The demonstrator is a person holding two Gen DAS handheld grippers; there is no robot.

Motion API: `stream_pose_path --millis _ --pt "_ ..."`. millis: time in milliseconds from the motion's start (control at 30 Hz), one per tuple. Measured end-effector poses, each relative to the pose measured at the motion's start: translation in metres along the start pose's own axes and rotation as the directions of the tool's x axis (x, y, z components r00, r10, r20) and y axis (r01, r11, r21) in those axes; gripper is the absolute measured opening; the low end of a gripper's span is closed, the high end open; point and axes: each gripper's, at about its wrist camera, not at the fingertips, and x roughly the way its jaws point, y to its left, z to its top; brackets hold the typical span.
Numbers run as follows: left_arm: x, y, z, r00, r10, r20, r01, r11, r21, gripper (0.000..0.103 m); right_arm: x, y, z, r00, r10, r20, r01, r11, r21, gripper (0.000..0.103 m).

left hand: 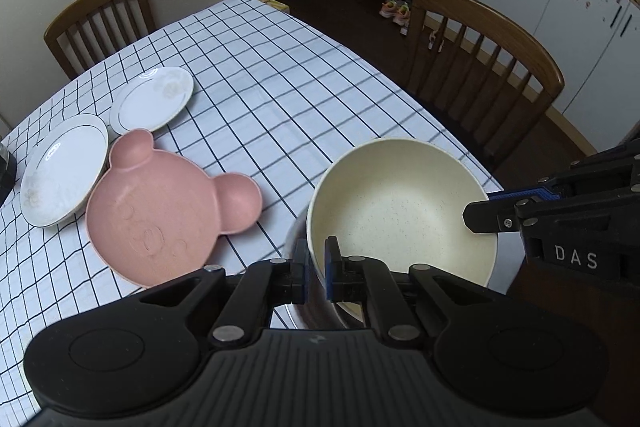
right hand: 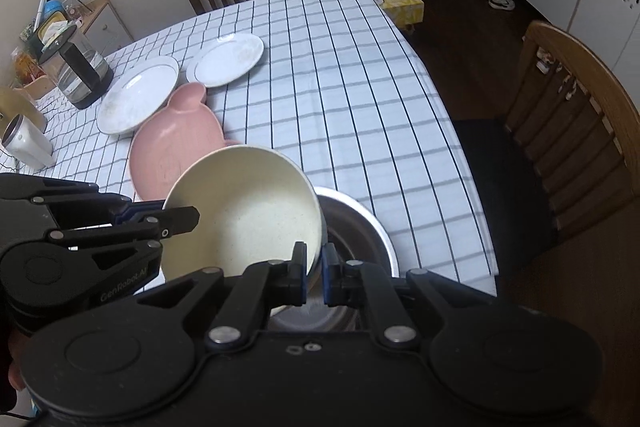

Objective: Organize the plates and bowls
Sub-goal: 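Lift the cream bowl with both grippers and lower it into the pink pot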

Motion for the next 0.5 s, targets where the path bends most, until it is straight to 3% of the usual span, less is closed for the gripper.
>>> stream_pose_path --millis 500 --pt "0.026 -0.02 -0.026 1.0 0.011 -0.006 -0.011 0.999 0.043 0.006 0.021 -0.011 -0.039 0.999 -0.029 -0.018 0.029 1.0 -0.001 0.008"
